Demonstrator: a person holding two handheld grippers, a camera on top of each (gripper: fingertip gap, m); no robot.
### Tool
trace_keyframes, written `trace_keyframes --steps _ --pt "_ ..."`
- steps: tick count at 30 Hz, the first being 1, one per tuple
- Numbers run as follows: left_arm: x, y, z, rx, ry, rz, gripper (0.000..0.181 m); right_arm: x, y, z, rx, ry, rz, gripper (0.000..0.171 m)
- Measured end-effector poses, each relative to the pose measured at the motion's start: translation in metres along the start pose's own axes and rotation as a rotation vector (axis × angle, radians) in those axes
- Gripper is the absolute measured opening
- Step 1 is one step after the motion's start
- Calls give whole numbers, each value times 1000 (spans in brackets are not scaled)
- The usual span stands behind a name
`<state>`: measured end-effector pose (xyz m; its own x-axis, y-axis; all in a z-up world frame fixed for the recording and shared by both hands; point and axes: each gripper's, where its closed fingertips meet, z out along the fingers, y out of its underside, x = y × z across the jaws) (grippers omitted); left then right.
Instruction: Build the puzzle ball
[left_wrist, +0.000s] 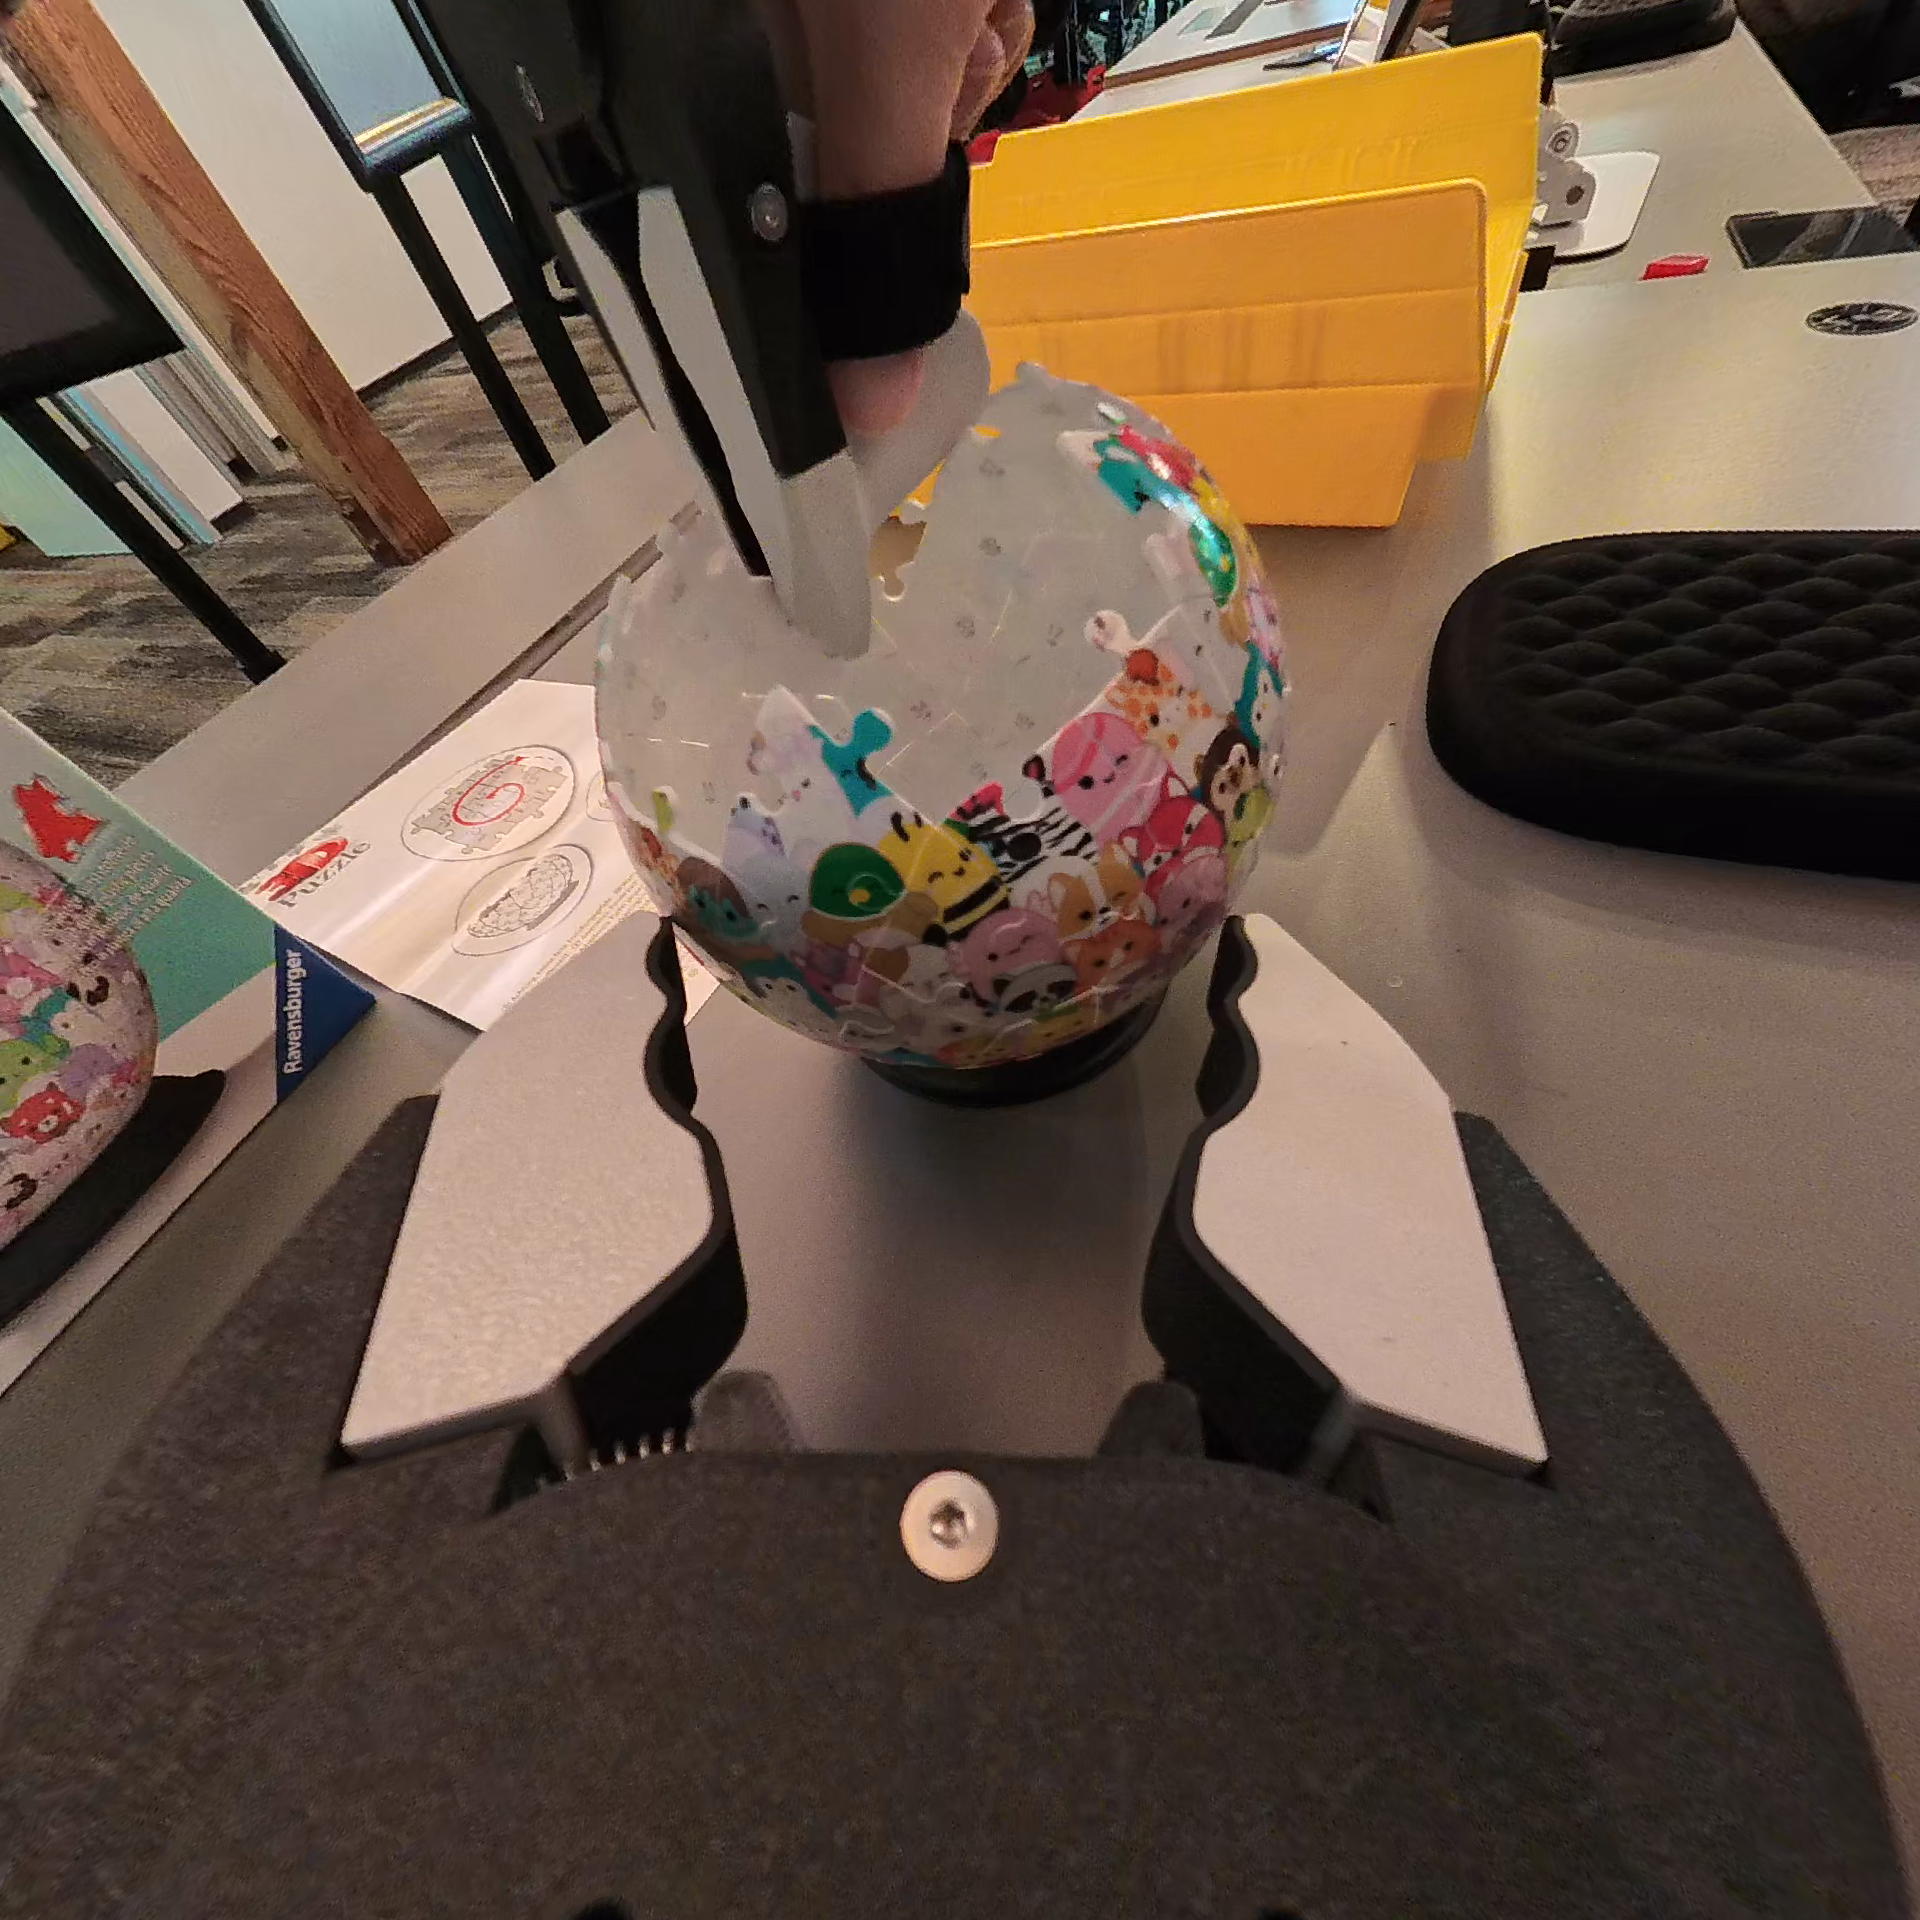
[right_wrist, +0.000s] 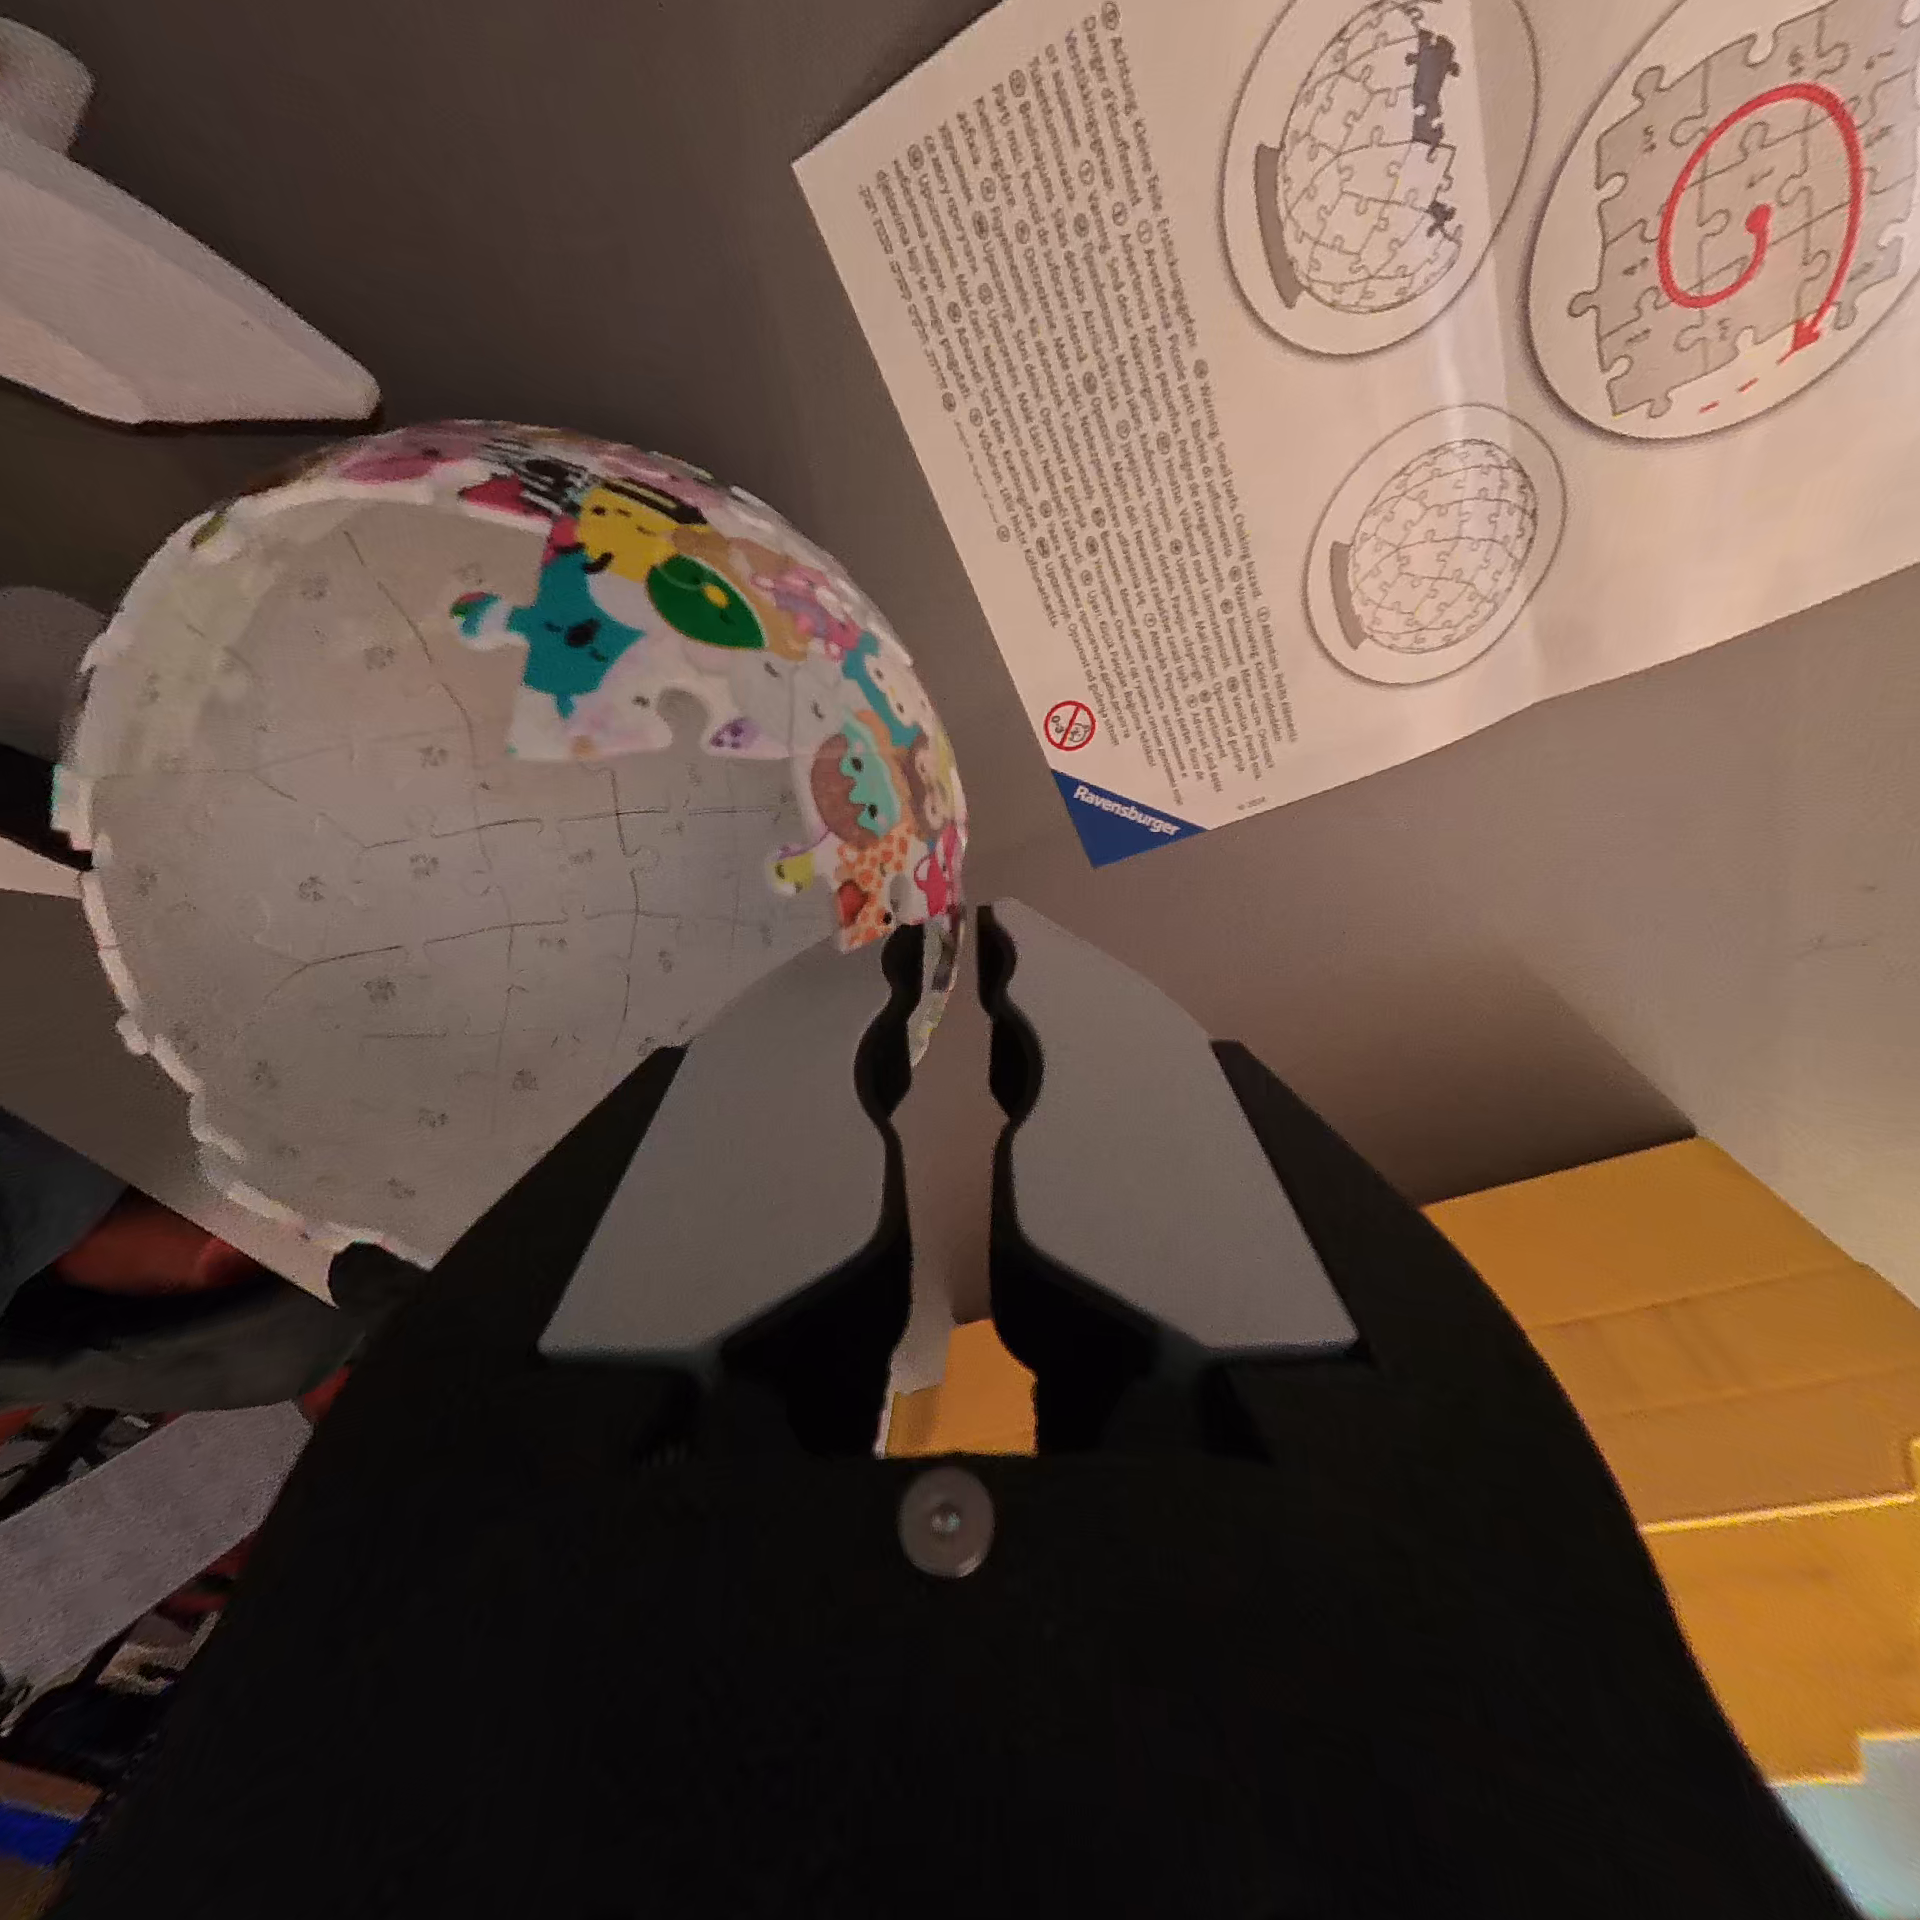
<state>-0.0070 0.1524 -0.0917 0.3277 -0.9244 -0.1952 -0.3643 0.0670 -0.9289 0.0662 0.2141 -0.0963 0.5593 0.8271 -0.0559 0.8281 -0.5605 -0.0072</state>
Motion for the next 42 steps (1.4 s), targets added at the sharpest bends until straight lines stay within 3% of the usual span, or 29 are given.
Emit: trace_keyframes --steps 9,29,42 --pt "0 0 0 3 -1 0 96 1 -3 4 20 -43 17 6" --pt "0 -2 0 10 -8 6 95 2 -4 5 15 42 -32 4" --pt "0 -2 0 13 -9 12 91 5 -2 -8 43 51 -43 14"
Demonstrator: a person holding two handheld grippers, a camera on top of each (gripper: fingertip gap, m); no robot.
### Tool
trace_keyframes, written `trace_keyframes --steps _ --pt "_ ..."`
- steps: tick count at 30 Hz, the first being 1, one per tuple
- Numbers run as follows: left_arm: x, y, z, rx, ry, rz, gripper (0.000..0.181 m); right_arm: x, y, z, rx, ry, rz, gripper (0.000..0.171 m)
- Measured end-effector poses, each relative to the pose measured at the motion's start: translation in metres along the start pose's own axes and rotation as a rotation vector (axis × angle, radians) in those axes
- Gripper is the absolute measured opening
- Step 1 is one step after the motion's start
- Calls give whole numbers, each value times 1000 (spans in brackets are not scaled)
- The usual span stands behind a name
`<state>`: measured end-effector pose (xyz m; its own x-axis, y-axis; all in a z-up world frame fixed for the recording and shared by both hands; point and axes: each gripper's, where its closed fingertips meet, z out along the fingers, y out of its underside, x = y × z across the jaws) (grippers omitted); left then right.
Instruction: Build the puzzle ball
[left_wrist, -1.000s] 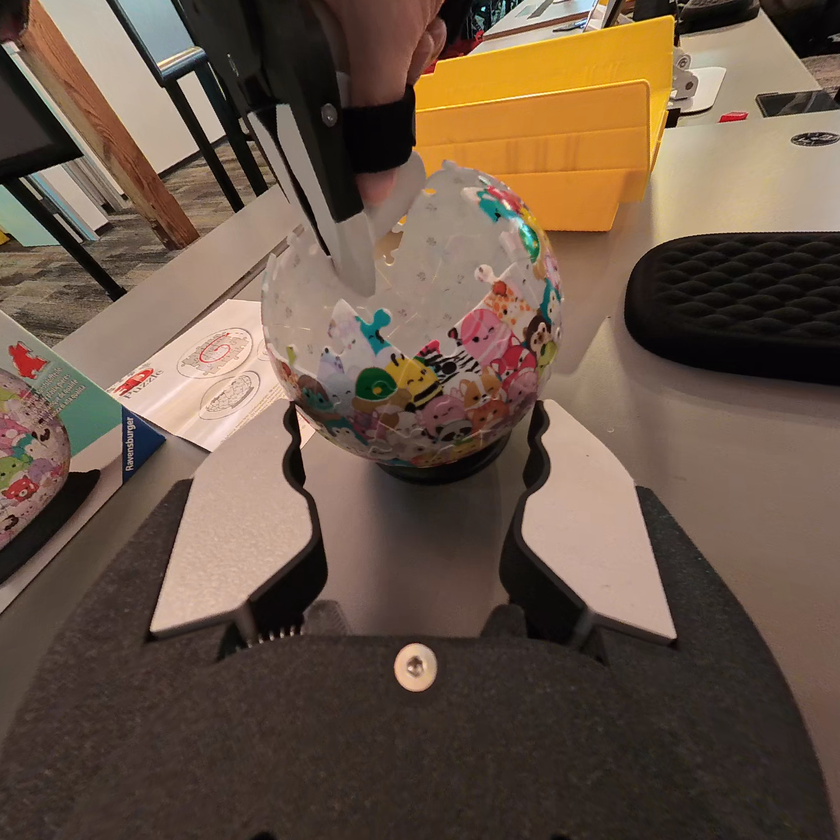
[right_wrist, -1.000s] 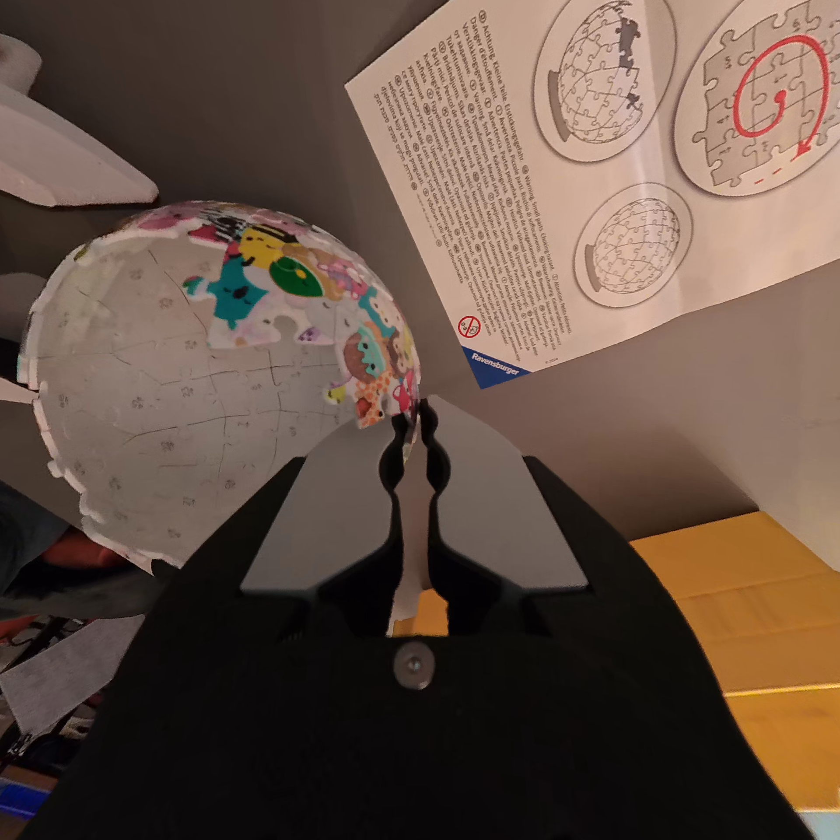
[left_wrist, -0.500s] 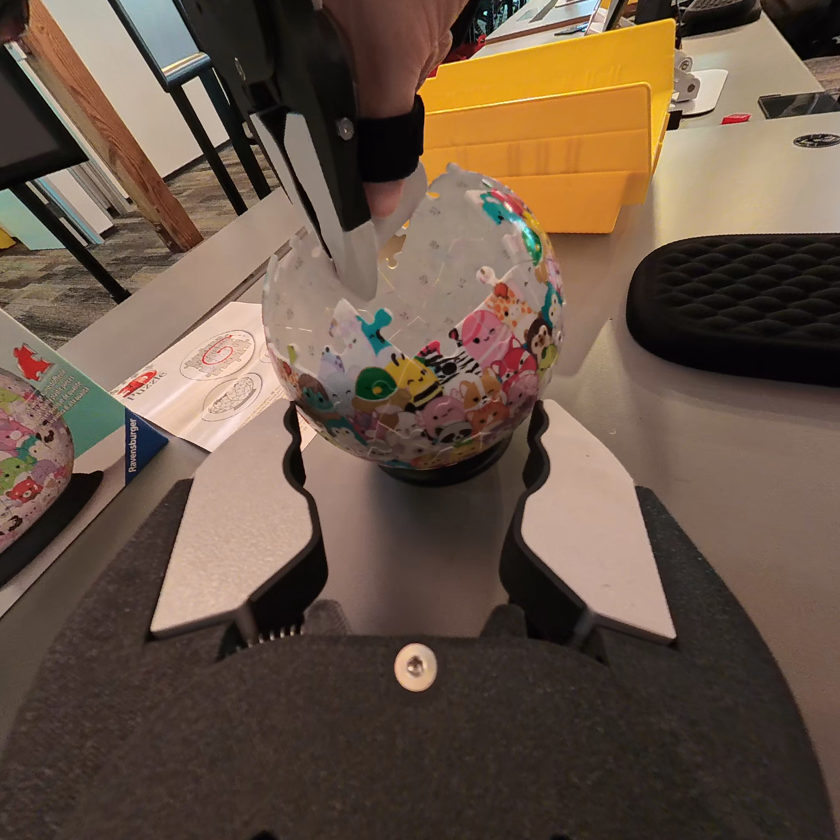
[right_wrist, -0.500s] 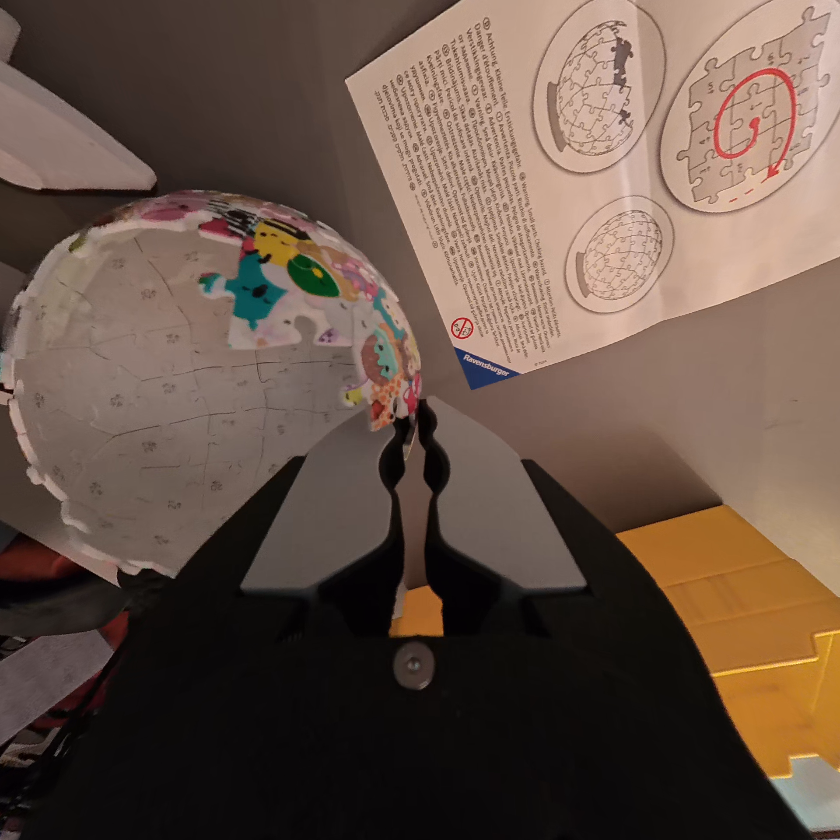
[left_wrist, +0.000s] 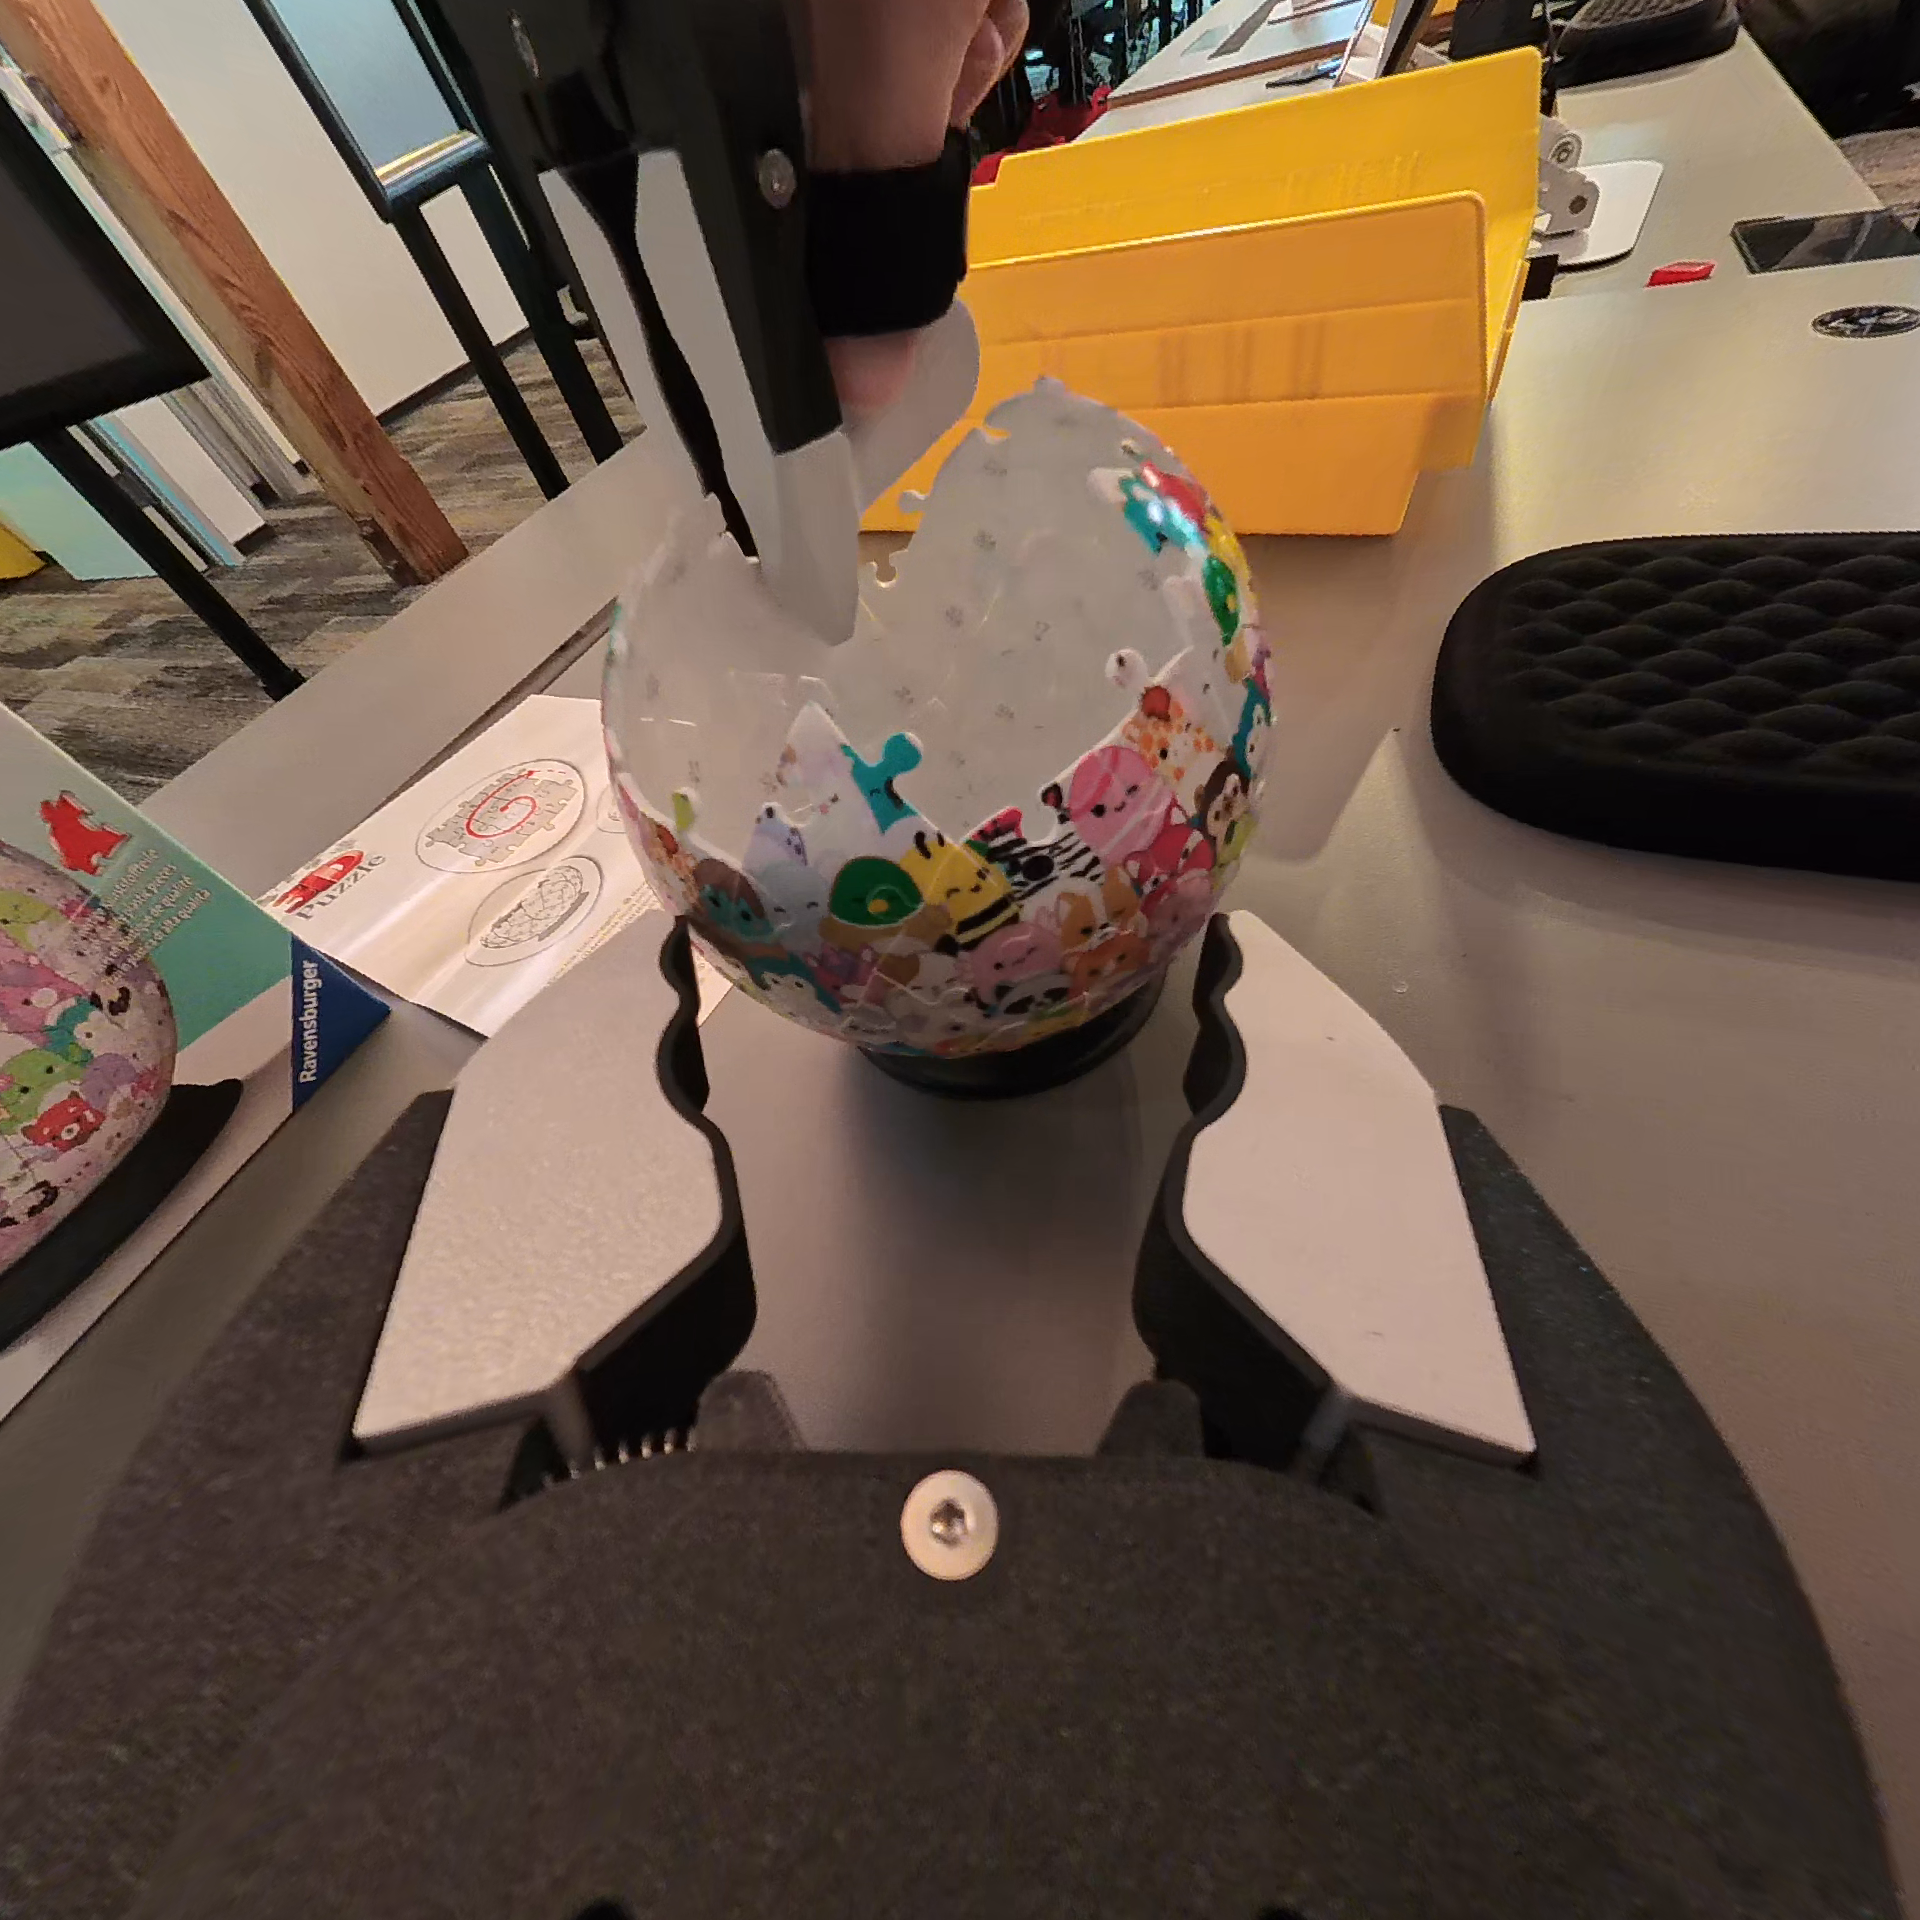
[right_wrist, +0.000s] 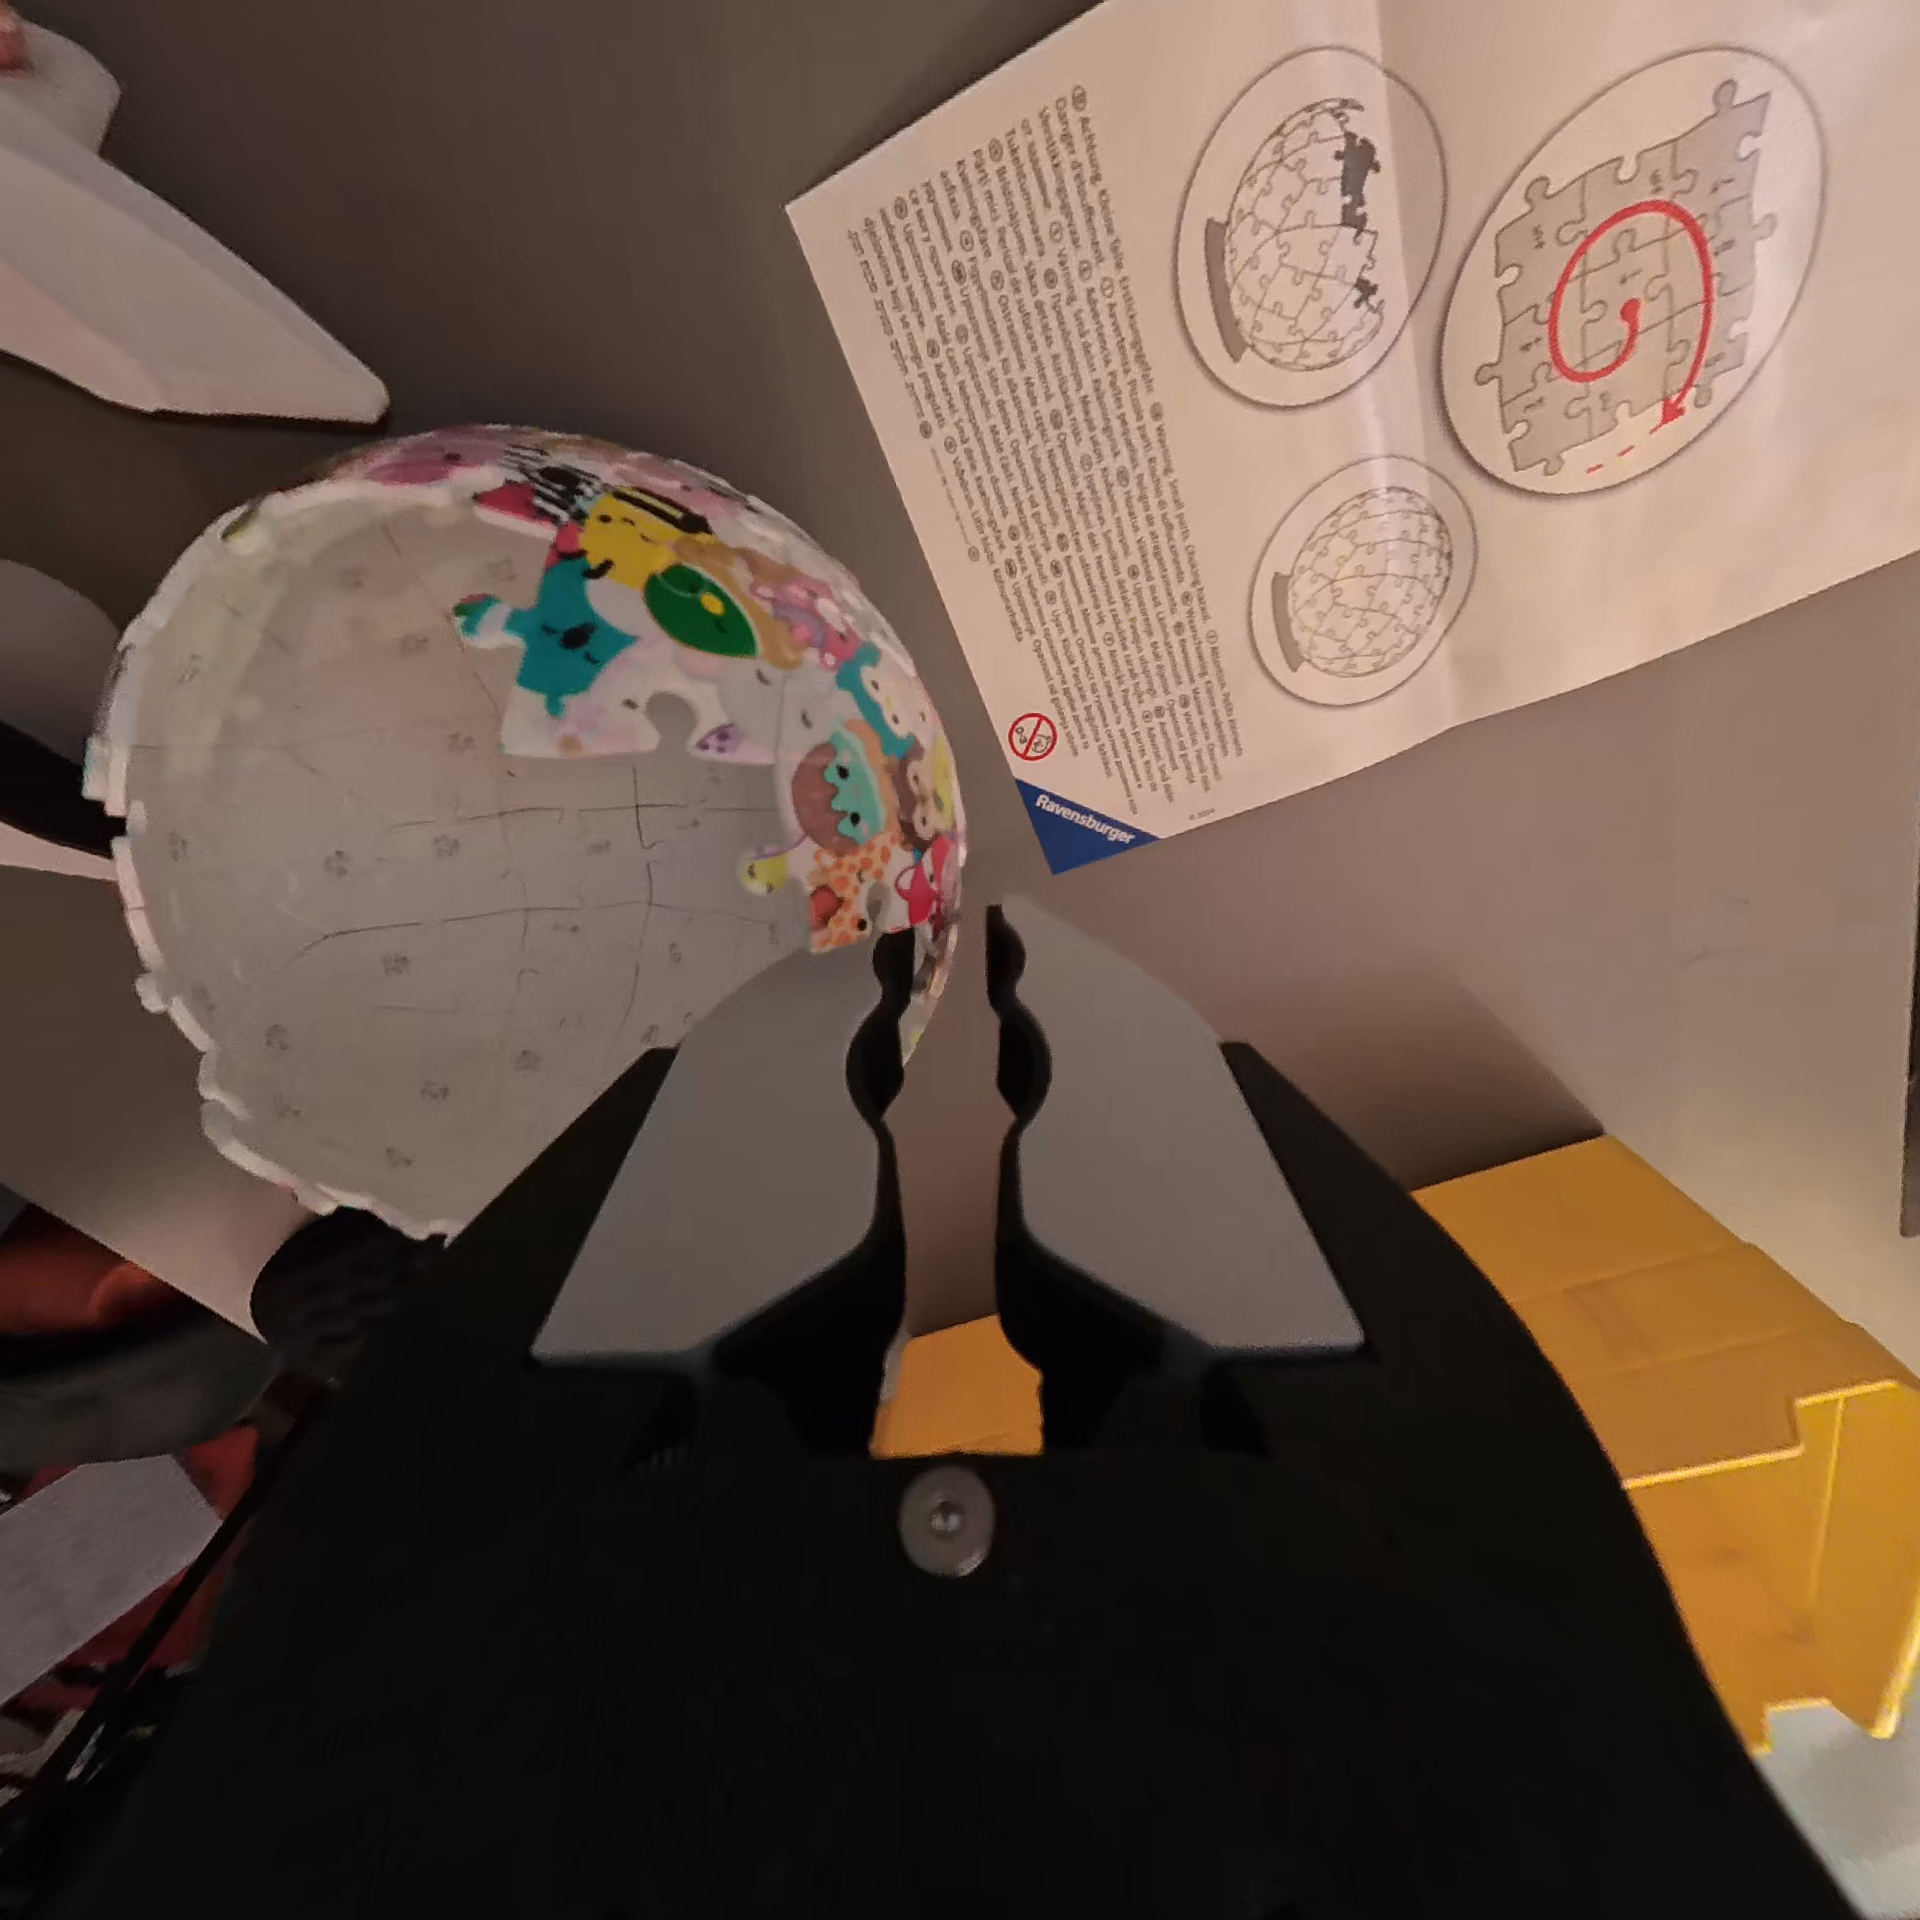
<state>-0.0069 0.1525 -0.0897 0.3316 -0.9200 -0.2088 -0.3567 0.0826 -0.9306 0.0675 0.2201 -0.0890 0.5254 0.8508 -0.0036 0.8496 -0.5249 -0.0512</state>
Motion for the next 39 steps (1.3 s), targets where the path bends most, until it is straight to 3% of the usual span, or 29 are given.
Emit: trace_keyframes --steps 11,24,28,30,39 --pt "2 1 1 -4 2 1 91 2 5 5 -89 97 -16 5" --pt "2 -1 0 4 -2 5 90 1 5 5 -68 101 -2 5" --pt "2 -1 0 4 -1 5 90 8 -1 5 -33 134 -62 23" --pt "2 0 1 2 -1 5 91 7 -6 7 -5 126 -129 24" --pt "3 2 2 -5 5 7 90 3 -8 10 0 101 -187 7"
